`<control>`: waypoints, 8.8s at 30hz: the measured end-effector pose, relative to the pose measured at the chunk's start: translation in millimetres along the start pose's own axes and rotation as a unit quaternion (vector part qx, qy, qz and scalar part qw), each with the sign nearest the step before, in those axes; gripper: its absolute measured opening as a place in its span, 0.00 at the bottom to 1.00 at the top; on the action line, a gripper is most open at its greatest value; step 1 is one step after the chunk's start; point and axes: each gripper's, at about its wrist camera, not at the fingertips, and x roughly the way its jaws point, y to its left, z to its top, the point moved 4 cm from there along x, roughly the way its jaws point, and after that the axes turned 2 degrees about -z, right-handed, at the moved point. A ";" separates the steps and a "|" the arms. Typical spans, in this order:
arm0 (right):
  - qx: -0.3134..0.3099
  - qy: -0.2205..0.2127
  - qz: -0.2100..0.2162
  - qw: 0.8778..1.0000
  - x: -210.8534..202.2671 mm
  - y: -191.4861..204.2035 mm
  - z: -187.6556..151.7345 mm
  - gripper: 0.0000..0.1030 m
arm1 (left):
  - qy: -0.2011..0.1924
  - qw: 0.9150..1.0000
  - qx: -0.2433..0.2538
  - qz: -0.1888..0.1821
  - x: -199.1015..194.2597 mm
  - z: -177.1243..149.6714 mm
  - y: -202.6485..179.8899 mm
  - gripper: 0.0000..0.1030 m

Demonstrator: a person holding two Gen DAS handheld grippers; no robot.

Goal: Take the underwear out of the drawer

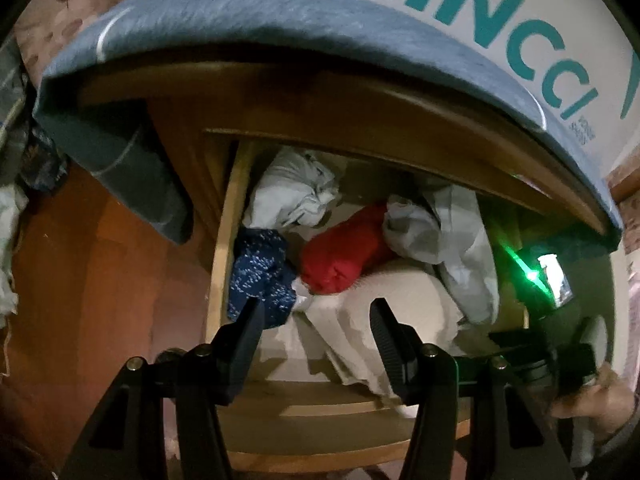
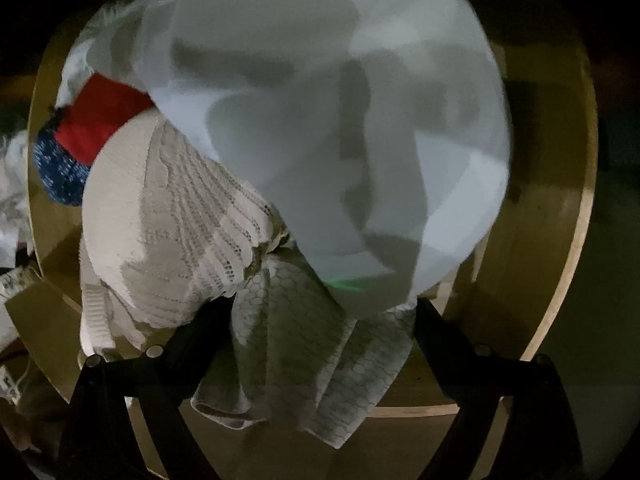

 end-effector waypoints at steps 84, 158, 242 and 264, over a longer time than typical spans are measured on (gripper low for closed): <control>0.063 -0.229 0.144 0.961 -66.7 -55.0 -61.7 0.29 | 0.094 0.995 0.013 -0.026 -34.0 -10.2 -57.0 0.22; 0.004 -0.266 0.117 0.957 -83.7 -30.0 -70.4 0.30 | -0.101 0.979 0.132 0.115 -127.2 208.8 -130.5 0.24; -0.055 -0.518 0.056 0.852 -381.7 -6.0 -146.1 0.30 | -0.144 0.979 0.033 0.139 -55.4 -22.5 16.4 0.50; -0.030 -0.487 0.002 0.873 -399.7 1.4 -31.6 0.30 | -0.140 0.982 -0.018 0.122 -61.4 -20.8 39.7 0.50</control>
